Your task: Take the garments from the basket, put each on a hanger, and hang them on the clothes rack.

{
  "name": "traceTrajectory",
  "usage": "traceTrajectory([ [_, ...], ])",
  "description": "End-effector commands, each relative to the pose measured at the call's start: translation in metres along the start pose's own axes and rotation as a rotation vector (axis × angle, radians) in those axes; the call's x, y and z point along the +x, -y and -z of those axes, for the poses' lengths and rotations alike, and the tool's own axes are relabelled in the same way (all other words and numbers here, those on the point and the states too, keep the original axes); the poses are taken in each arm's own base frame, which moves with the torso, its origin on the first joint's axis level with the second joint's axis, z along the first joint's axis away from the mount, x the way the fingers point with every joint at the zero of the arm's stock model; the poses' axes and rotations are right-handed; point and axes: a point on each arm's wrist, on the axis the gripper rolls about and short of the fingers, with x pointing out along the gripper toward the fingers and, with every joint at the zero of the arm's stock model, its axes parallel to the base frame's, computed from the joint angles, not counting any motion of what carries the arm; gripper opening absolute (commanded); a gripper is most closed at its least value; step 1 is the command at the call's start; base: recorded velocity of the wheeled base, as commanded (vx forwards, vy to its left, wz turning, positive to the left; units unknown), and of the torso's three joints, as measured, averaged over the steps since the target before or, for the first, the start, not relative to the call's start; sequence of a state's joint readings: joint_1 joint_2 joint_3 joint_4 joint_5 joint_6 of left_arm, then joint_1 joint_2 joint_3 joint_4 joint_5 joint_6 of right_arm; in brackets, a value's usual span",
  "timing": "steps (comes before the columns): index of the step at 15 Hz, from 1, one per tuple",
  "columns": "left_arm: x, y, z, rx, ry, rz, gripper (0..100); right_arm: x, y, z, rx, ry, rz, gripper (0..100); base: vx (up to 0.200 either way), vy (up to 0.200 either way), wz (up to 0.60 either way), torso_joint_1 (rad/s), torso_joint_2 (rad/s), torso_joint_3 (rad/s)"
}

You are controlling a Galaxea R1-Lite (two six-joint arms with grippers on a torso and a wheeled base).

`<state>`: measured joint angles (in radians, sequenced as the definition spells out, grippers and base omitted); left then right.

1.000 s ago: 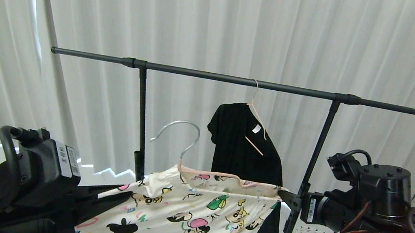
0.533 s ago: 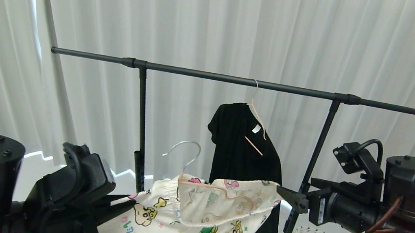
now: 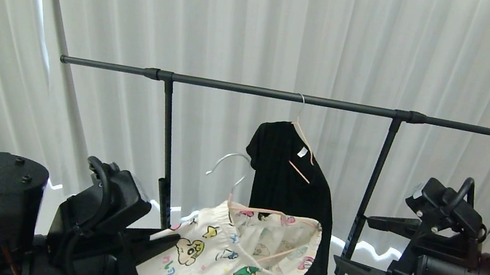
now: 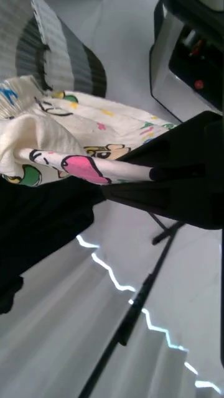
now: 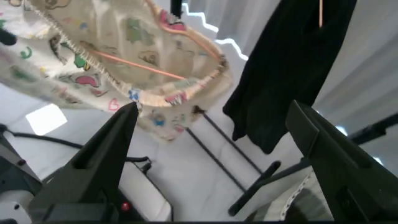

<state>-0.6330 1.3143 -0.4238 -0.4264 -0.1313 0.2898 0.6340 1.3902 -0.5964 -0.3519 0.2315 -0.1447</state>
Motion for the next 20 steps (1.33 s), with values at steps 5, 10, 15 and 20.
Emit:
traceTrajectory([
  [5,0.000,0.018,-0.003,0.072,0.044,0.168,0,0.009,-0.011,-0.012,-0.257,-0.108,-0.237,100,0.000,0.000,0.00,0.000,0.00,0.000],
  [10,-0.001,0.034,-0.008,0.118,0.067,0.249,0,0.032,-0.028,-0.021,-0.331,-0.165,-0.356,100,0.000,0.000,0.00,0.000,0.00,0.000],
  [15,-0.001,0.038,-0.014,0.133,0.091,0.269,0,0.040,-0.038,-0.015,-0.371,-0.237,-0.418,100,0.000,0.000,0.00,0.000,0.00,0.000],
  [20,0.000,0.038,-0.014,0.133,0.091,0.269,0,0.035,-0.036,-0.013,-0.389,-0.268,-0.425,100,0.000,0.000,0.00,0.000,0.00,0.000],
])
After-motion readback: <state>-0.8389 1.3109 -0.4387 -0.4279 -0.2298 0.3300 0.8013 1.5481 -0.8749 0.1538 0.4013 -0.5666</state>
